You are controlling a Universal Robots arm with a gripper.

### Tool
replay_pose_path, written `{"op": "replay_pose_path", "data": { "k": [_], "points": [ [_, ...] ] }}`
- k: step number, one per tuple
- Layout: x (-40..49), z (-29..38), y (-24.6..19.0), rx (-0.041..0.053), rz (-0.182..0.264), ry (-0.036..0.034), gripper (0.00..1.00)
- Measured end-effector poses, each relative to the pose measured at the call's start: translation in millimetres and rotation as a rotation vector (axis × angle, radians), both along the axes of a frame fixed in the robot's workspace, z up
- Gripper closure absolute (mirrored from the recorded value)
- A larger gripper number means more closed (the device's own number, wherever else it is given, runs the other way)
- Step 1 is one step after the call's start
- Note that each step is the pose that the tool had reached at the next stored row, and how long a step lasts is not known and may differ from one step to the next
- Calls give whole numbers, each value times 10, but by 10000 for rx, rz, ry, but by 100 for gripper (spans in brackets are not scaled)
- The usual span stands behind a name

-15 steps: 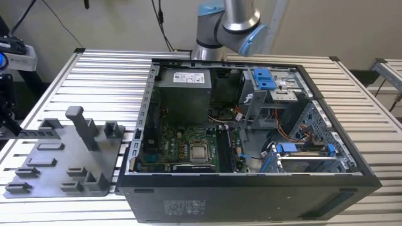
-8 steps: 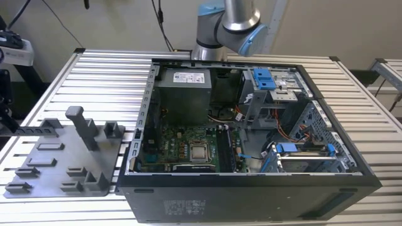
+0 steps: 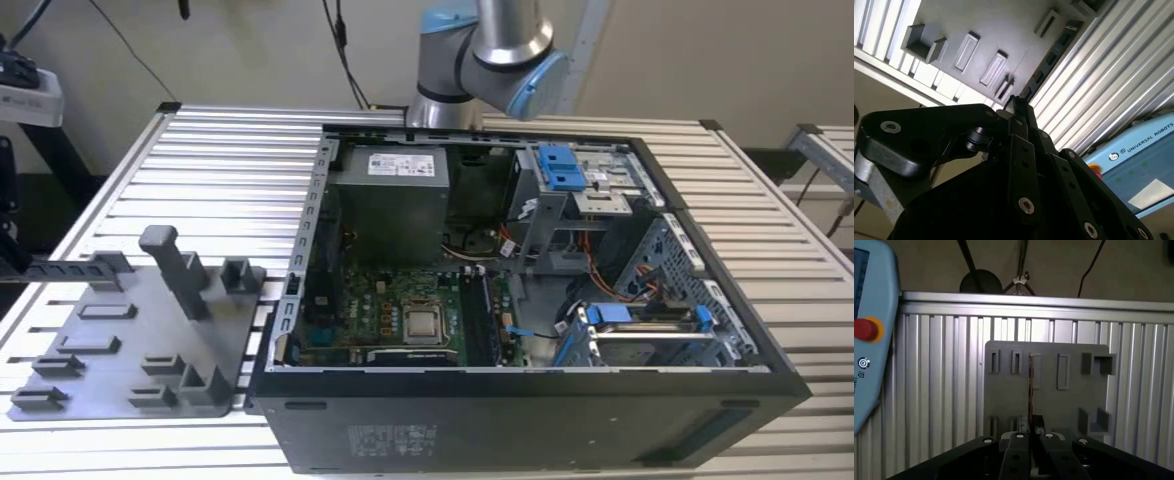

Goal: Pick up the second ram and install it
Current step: 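Pick up the second ram and move it above second insertion slot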

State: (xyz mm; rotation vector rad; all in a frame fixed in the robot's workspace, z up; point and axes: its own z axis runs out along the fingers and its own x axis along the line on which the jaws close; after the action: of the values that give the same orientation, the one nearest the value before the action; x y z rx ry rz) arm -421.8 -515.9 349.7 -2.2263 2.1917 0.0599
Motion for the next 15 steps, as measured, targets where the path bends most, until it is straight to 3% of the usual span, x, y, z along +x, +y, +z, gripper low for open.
{"op": "replay_pose_path", "data": {
  "k": [15],
  "points": [
    [0,304,0,-1,0,1,86]
  ]
}}
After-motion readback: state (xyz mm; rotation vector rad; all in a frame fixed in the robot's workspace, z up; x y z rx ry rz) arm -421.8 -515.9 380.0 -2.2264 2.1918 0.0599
